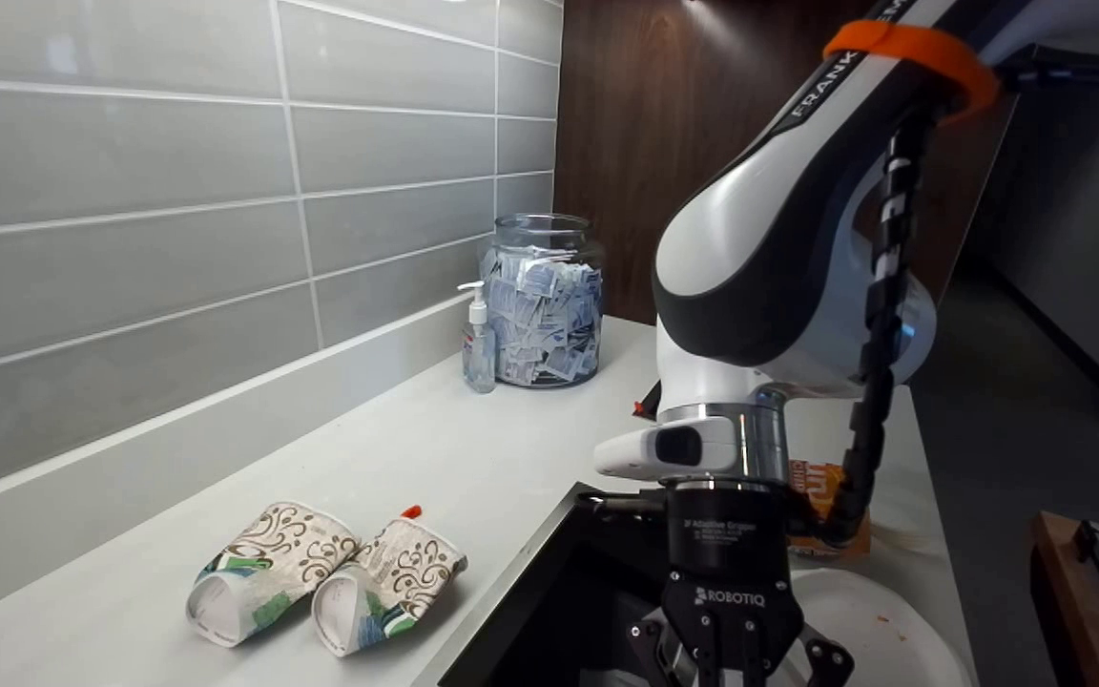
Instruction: Use the plastic spoon to push the piece of crisps from the countertop into the garbage disposal shoot
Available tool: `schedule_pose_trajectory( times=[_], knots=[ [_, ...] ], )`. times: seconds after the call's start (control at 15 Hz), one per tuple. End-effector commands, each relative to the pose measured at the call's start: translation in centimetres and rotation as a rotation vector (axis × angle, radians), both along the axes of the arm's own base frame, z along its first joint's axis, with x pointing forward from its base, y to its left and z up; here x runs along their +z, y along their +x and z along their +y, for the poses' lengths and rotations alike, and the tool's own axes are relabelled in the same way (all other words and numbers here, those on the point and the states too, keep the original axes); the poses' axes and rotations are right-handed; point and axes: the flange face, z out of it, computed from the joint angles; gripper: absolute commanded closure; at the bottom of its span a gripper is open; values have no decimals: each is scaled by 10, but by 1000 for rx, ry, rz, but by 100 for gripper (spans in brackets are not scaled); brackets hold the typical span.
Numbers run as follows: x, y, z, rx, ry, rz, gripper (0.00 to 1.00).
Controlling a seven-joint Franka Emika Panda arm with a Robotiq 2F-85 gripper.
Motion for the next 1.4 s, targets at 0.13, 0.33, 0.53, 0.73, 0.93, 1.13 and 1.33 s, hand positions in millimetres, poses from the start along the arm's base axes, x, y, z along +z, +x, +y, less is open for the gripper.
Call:
schedule_pose_trajectory(
  times=[0.13,0.33,0.53,0.73,0.93,1.13,1.33],
  knots=[
    [-4,9,-2,16,-34,-32,97],
    [1,12,-1,22,-50,-61,97],
    [4,15,1,30,-57,-85,97],
    [9,15,4,40,-65,-108,97],
    [15,15,5,46,-73,-135,97],
    [19,16,6,45,-74,-151,97],
    [27,12,6,50,-56,-147,97]
  ],
)
